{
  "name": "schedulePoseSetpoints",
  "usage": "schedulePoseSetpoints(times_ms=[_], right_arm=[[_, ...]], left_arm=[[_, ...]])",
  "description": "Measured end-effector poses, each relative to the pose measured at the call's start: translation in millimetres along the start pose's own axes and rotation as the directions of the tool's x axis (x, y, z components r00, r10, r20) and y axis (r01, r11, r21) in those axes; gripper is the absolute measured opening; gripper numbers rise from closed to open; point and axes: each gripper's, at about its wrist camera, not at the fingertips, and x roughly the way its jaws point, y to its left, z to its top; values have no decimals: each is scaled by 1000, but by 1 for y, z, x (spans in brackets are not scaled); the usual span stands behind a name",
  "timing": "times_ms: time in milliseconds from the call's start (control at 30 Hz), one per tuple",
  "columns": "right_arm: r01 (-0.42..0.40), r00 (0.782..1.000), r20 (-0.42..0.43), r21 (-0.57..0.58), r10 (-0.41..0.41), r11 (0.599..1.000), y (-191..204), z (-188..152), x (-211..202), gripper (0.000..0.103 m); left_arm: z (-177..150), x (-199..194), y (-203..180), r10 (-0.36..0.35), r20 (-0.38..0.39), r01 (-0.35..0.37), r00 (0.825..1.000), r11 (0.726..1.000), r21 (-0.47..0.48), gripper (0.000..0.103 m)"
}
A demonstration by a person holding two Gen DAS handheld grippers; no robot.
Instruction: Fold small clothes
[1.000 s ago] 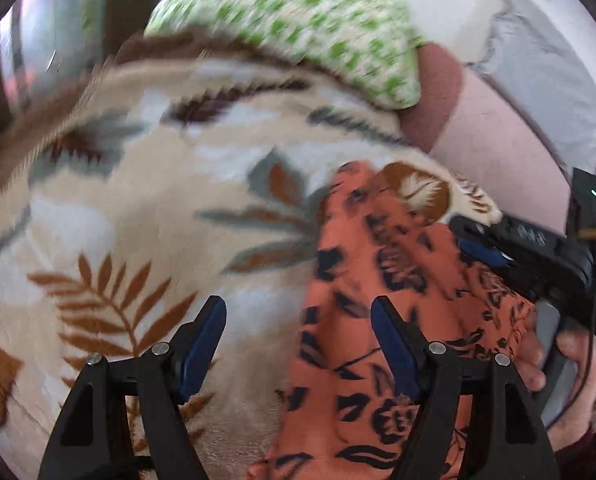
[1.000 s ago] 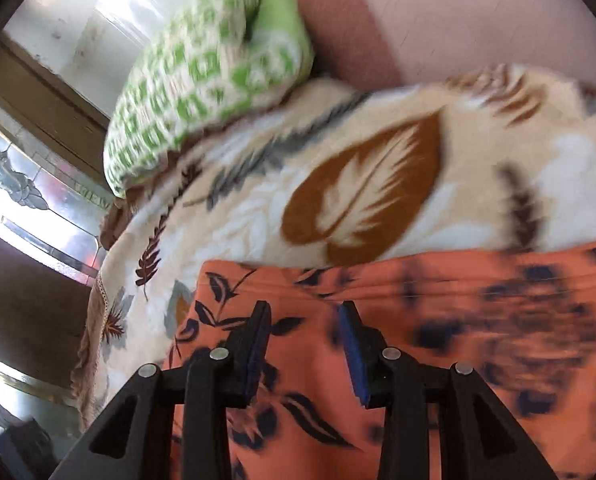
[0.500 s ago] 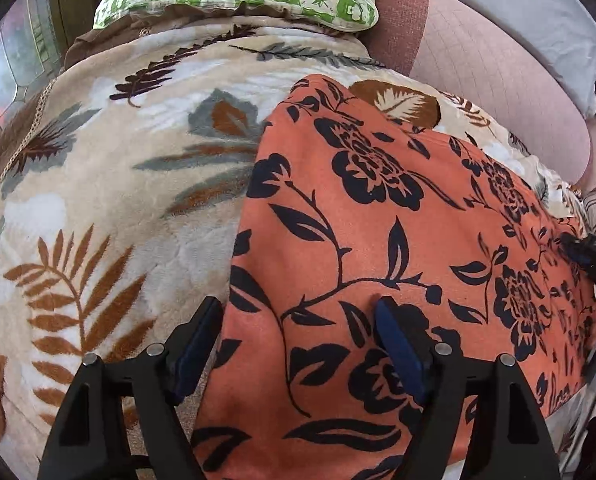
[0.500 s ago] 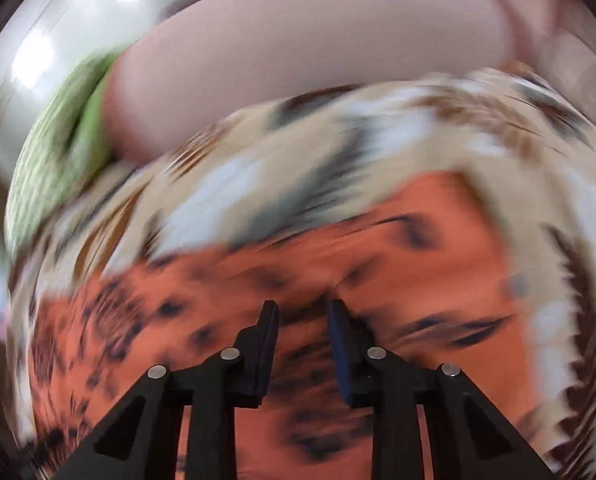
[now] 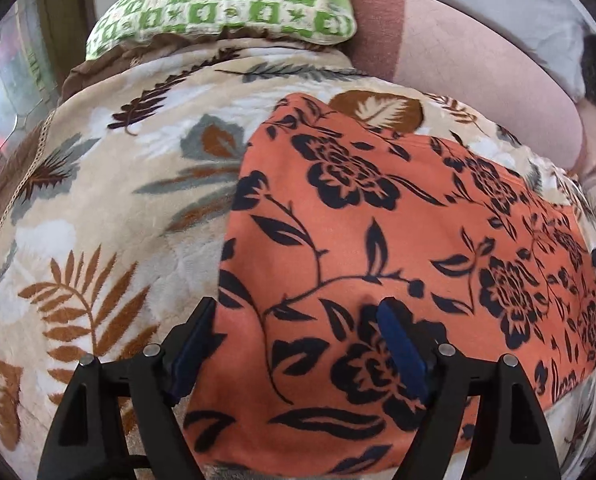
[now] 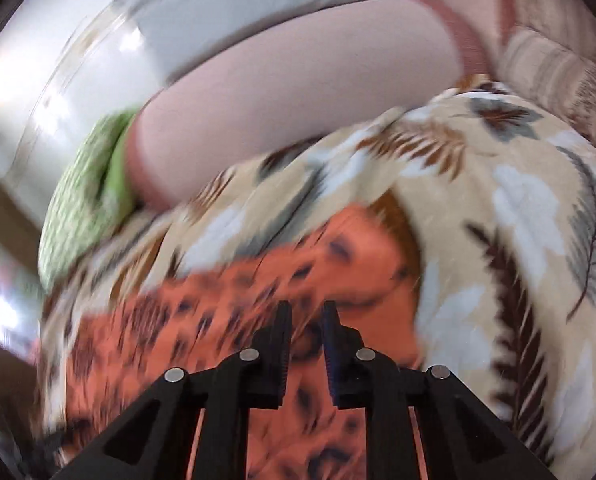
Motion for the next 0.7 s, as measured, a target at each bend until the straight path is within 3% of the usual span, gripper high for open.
schedulePoseSetpoints(times_ms=[67, 167, 233, 300, 533, 633, 700], right_arm=[[-2, 998, -59, -48, -1, 999, 8, -19, 1, 18], [58, 984, -165, -70, -69, 996, -3, -52, 12, 17], [-10, 995, -101, -51, 5, 999, -16, -67, -5, 16], [-19, 995, -101, -52, 13, 998, -23, -75, -17, 16], [86, 982, -159, -116, -104, 990, -4, -79, -29, 18], [-49, 986, -162, -108, 31, 993, 30, -80, -28, 18], [-114, 982, -166, -163, 86, 980, 65, -85, -24, 18]], left_arm=[[-5, 4, 0, 16, -20, -16, 1000, 1000, 20, 82], [-10, 8, 9, -16, -40, 17, 999, 1000, 17, 84], [-12, 7, 12, -26, -45, 28, 999, 999, 31, 84], [-18, 5, 12, -24, -46, 27, 999, 996, 80, 85], [-36, -5, 18, -51, -50, 59, 997, 986, 158, 85], [-37, -13, 27, -74, -47, 80, 996, 989, 123, 85], [-40, -23, 32, -71, -24, 74, 997, 991, 116, 85]])
